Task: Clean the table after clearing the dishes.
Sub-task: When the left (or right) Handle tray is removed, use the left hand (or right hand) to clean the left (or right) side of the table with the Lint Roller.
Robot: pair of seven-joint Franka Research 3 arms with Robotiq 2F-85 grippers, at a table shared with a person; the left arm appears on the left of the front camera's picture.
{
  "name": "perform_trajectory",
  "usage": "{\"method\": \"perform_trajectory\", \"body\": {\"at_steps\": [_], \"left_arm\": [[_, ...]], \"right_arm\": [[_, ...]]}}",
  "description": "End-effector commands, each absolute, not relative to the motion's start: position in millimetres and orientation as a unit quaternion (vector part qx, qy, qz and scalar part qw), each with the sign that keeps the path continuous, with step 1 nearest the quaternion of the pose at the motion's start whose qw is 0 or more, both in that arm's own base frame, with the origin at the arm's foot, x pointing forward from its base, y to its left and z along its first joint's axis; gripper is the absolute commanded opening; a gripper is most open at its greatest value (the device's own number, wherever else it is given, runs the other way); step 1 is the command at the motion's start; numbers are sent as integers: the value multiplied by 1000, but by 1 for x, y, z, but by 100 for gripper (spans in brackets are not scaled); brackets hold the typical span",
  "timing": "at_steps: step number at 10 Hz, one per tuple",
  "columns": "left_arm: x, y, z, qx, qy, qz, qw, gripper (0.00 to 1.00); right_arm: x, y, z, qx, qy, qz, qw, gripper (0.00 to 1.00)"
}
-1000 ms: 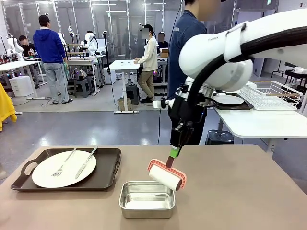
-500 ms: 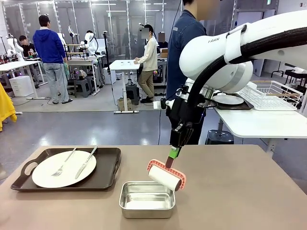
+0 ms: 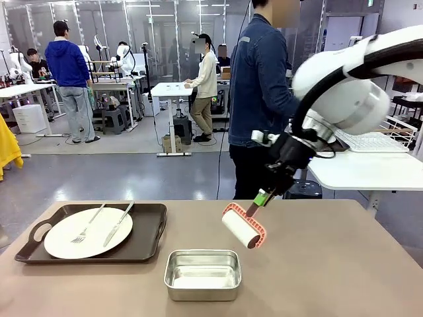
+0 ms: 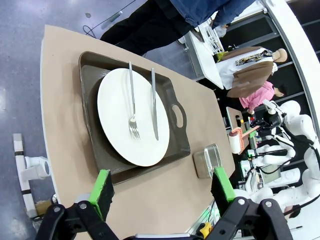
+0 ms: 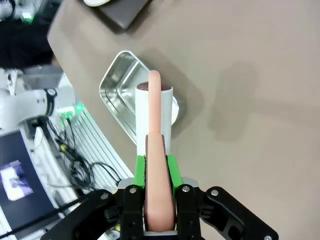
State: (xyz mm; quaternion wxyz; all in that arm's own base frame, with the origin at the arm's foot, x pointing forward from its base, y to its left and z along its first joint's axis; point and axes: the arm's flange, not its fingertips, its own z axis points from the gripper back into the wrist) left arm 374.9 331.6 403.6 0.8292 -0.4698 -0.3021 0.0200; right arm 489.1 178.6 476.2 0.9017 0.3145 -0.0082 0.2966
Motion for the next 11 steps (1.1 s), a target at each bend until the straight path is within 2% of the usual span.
{"method": "perform_trajectory", "body": {"at_steps": [1,5,11], "left_arm": [[371,333,404,-472,-310,13,825,100],[371,333,404,-472,-310,13,825,100],[371,333,404,-472,-310,13,825,100]], "right_arm": [[478,172,461,326,-19,244,913,21],[491,153,411,353,-37,110,928,21],[491,136,359,355,-48,40,933,21]]}}
